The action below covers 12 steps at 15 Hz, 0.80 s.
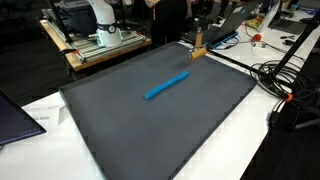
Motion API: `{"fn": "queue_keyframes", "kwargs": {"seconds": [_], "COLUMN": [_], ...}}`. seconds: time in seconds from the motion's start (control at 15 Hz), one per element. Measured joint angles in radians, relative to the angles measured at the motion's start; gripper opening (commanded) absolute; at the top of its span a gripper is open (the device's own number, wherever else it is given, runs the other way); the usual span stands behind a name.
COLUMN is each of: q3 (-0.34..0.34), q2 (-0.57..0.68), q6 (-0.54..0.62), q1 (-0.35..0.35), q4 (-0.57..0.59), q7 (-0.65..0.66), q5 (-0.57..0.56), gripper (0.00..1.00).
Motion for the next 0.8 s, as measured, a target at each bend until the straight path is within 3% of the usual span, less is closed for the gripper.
{"fn": "queue_keyframes", "kwargs": {"seconds": [0.4, 0.8], "q3": [0.144, 0.372], "q2": [0.017, 0.028], "q6": [0.098, 0.045], "q1": [-0.243, -0.572], "q4": [-0.023, 0.025], "q7": [-0.452, -0.892], "q5": [0.157, 0.318], "gripper": [0.22, 0.22]}}
